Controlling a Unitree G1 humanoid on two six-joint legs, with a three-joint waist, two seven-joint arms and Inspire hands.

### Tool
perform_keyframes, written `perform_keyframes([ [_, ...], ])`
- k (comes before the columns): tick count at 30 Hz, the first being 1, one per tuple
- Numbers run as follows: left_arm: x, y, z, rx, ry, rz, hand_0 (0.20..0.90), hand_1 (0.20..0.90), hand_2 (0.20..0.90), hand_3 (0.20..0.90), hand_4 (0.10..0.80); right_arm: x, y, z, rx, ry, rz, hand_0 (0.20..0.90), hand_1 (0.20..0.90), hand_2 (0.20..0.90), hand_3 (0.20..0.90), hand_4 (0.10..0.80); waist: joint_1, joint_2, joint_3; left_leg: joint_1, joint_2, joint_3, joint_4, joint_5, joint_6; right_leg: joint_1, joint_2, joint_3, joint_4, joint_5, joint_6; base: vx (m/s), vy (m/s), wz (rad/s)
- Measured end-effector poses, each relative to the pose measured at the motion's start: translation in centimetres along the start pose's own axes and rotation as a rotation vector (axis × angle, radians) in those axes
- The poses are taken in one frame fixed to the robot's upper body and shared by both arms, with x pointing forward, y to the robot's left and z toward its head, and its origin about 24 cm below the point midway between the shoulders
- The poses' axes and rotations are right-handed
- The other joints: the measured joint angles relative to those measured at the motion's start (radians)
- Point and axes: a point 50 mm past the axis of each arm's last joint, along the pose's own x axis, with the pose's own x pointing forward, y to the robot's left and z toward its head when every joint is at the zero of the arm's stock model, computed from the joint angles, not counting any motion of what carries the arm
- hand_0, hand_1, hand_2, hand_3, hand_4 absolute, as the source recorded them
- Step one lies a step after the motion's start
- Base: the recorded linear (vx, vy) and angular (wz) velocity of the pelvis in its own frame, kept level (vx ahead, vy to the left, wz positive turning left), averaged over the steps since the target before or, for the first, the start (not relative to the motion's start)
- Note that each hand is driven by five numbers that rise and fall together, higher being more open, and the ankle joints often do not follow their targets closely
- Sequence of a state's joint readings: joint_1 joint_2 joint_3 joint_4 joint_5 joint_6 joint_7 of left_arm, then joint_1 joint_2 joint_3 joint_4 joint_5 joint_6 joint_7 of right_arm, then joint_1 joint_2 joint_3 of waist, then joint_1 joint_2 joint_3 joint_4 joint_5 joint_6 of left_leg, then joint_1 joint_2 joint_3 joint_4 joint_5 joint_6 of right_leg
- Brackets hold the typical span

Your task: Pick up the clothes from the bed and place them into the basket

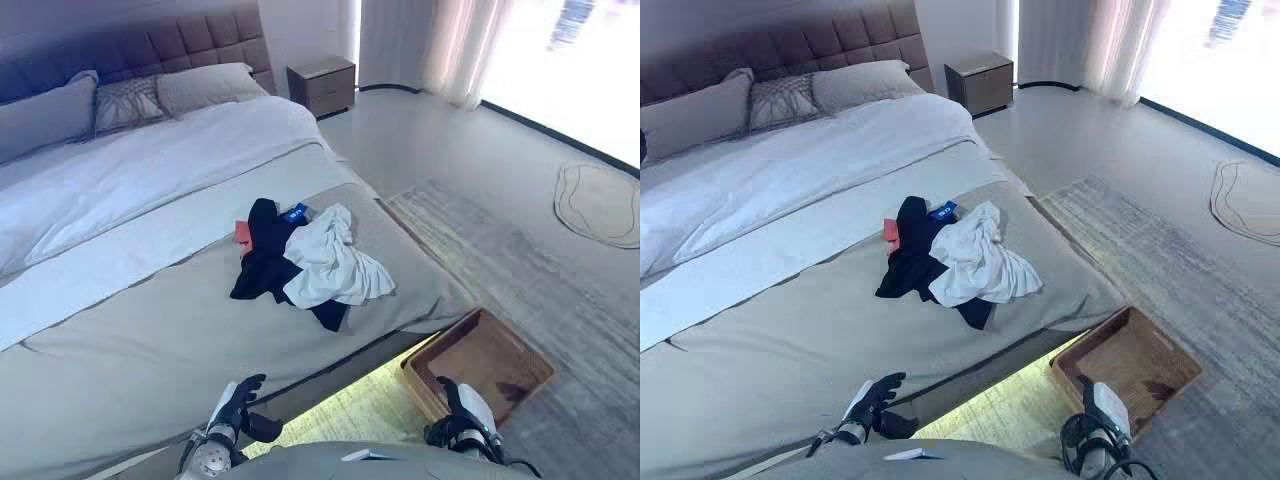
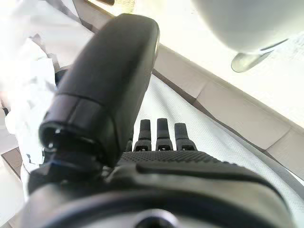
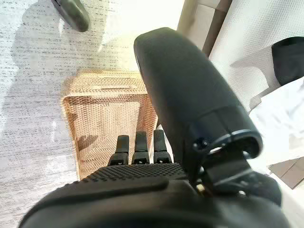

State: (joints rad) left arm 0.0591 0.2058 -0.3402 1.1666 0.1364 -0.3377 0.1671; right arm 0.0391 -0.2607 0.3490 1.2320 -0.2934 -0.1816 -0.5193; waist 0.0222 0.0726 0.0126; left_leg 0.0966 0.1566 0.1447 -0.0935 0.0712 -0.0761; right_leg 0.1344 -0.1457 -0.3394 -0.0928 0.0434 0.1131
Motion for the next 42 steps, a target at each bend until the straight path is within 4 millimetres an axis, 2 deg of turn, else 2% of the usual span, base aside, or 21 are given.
perform_keyframes([
  [22, -0.1, -0.4, -0.3, -0.068, 0.027, -0.04, 0.9, 0.9, 0.9, 0.9, 0.8, 0.1, 0.0, -0.2, -0.014, 0.024, 0.009, 0.9, 0.9, 0.9, 0.9, 0.8, 0.001, 0.003, 0.003, -0.001, 0.0, 0.0, 0.0, 0.0, 0.001, -0.001, 0.0, 0.0, 0.0, 0.0, 0.0, 0.0, 0.0, 0.0],
  [27, -0.1, -0.5, -0.3, -0.093, 0.029, -0.064, 0.9, 0.9, 0.9, 0.9, 0.8, 0.1, 0.0, -0.4, 0.058, 0.06, 0.03, 0.9, 0.9, 0.9, 0.9, 0.8, 0.0, 0.003, 0.008, -0.002, 0.0, 0.0, 0.0, 0.0, 0.001, -0.001, 0.0, 0.0, 0.0, 0.0, 0.0, 0.0, 0.0, 0.0],
  [32, 0.0, -0.4, -0.2, -0.092, 0.027, -0.049, 0.9, 0.9, 0.9, 0.9, 0.8, 0.2, -0.2, 0.1, 0.082, 0.012, 0.014, 0.9, 0.9, 0.9, 0.9, 0.8, 0.002, 0.006, 0.012, -0.001, 0.0, -0.001, 0.0, 0.0, 0.001, 0.002, 0.001, 0.0, 0.0, 0.0, 0.0, 0.002, -0.011, 0.0],
  [34, 0.1, -0.3, -0.1, -0.081, 0.022, -0.049, 0.9, 0.9, 0.9, 0.9, 0.8, 0.5, -0.7, 0.7, 0.065, -0.028, -0.002, 0.9, 0.9, 0.9, 0.9, 0.8, 0.006, 0.006, 0.015, 0.0, -0.001, -0.005, 0.0, 0.0, 0.0, 0.006, 0.005, -0.004, 0.0, 0.0, 0.0, -0.007, -0.073, 0.05],
  [37, 0.3, 0.3, 0.4, -0.011, -0.002, -0.051, 0.9, 0.9, 0.9, 0.9, 0.8, 1.6, -2.5, 2.5, 0.053, -0.105, -0.054, 0.9, 0.9, 0.9, 0.9, 0.8, 0.024, 0.004, 0.028, 0.003, -0.001, -0.011, 0.0, 0.001, 0.0, 0.012, 0.007, -0.009, 0.0, 0.0, 0.001, -0.027, -0.067, 0.05],
  [39, 0.4, 1.2, 0.7, 0.026, -0.029, -0.016, 0.9, 0.9, 0.9, 0.9, 0.8, 2.7, -5.0, 5.0, 0.037, -0.206, -0.116, 0.9, 0.9, 0.9, 0.9, 0.8, 0.033, 0.003, 0.036, -0.001, 0.0, -0.019, 0.0, 0.004, 0.001, 0.013, 0.011, -0.014, 0.0, 0.001, 0.001, -0.017, -0.052, 0.1],
  [42, 0.5, 3.0, 1.3, 0.045, -0.08, 0.063, 0.9, 0.9, 0.9, 0.9, 0.8, 3.6, -9.9, 10.4, 0.045, -0.398, -0.253, 0.9, 0.9, 0.9, 0.9, 0.8, 0.048, -0.007, 0.054, -0.011, 0.002, -0.042, 0.0, 0.014, -0.005, 0.017, 0.018, -0.032, 0.0, 0.002, 0.003, 0.003, -0.045, 0.19],
])
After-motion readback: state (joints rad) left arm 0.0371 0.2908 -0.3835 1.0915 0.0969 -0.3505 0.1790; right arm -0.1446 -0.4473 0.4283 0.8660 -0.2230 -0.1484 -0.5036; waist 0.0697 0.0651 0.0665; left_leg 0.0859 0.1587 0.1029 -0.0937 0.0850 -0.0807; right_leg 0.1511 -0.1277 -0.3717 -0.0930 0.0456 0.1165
